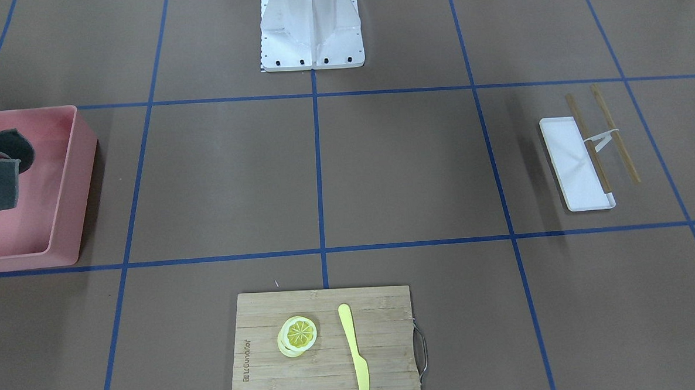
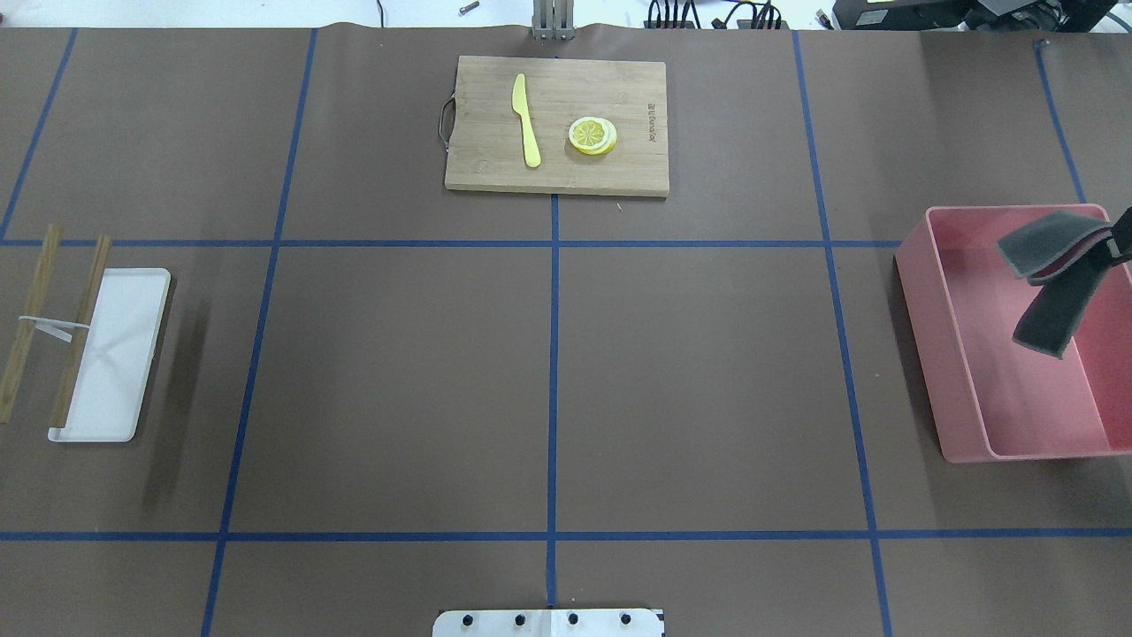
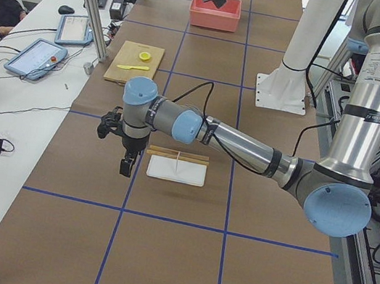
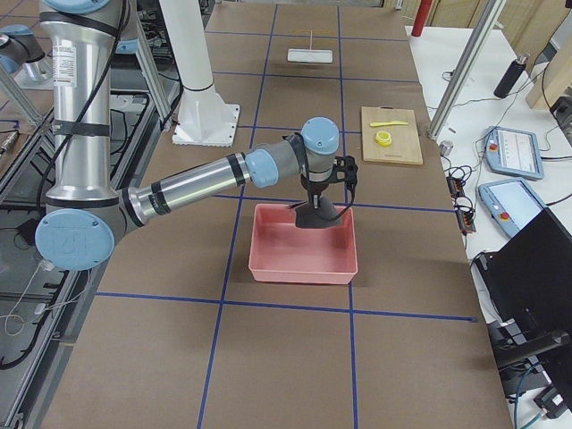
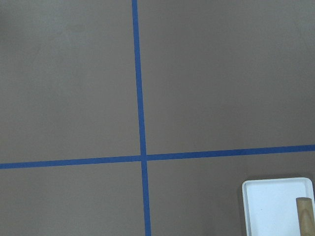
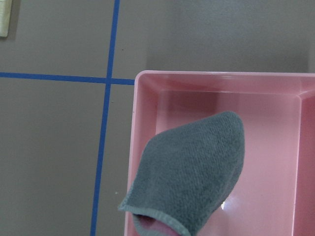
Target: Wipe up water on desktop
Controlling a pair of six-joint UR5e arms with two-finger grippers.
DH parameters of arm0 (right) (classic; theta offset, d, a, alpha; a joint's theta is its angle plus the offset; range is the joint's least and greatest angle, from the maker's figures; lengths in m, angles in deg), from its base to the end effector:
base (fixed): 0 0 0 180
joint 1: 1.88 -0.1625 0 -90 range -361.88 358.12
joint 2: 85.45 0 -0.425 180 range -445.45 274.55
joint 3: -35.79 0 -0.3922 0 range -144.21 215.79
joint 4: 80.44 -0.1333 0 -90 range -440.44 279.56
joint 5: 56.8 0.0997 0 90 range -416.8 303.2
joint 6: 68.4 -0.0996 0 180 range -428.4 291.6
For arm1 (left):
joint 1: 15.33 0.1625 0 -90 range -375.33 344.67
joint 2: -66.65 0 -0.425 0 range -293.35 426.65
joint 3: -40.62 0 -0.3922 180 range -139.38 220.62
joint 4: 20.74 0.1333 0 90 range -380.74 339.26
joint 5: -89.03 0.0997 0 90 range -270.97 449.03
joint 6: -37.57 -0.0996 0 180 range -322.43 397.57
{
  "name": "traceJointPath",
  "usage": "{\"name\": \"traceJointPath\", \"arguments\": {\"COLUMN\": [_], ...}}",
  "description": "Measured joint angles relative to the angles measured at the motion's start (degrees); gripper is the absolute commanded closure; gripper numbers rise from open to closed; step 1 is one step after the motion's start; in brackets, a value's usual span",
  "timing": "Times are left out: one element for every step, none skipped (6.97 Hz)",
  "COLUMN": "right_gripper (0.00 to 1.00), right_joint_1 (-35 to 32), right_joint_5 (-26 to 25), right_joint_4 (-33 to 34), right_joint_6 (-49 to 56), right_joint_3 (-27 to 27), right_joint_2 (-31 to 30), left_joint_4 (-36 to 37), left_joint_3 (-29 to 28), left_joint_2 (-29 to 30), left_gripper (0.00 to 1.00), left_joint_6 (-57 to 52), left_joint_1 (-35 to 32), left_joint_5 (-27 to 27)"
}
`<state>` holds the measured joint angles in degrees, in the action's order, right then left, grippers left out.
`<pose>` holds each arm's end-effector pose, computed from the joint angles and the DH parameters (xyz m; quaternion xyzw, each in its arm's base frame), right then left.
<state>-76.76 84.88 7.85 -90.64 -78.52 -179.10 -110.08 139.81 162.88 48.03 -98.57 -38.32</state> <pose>-0.0656 -0.4542 0.4674 0.0284 -0.4610 -0.0296 0.8865 -0.0087 -0.5456 0.5319 0.0728 0.3322 0.0108 0.9403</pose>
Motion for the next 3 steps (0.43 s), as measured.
{"name": "traceJointPath", "arguments": {"right_gripper": [0.00,0.00,0.00], "right_joint_1": [0.11,0.01,-0.32], "right_joint_5": [-0.65,-0.95,-1.14], "right_joint_4": [0.05,0.10,0.12], "right_joint_6": [0.00,-0.02,-0.08], "right_joint_3": [0.05,0.21,0.35], "right_joint_2": [-0.48,-0.89,-1.48], "left_joint_4": [-0.03,-0.02,0.00], "left_joint_3": [-0.01,0.01,-0.01], "left_joint_2": [0.01,0.01,0.01], "left_gripper": [0.02,0.02,0.02], "left_joint_6": [0.00,0.00,0.00], "left_joint_1": [0.01,0.01,0.01], "left_joint_5": [0.00,0.00,0.00]}}
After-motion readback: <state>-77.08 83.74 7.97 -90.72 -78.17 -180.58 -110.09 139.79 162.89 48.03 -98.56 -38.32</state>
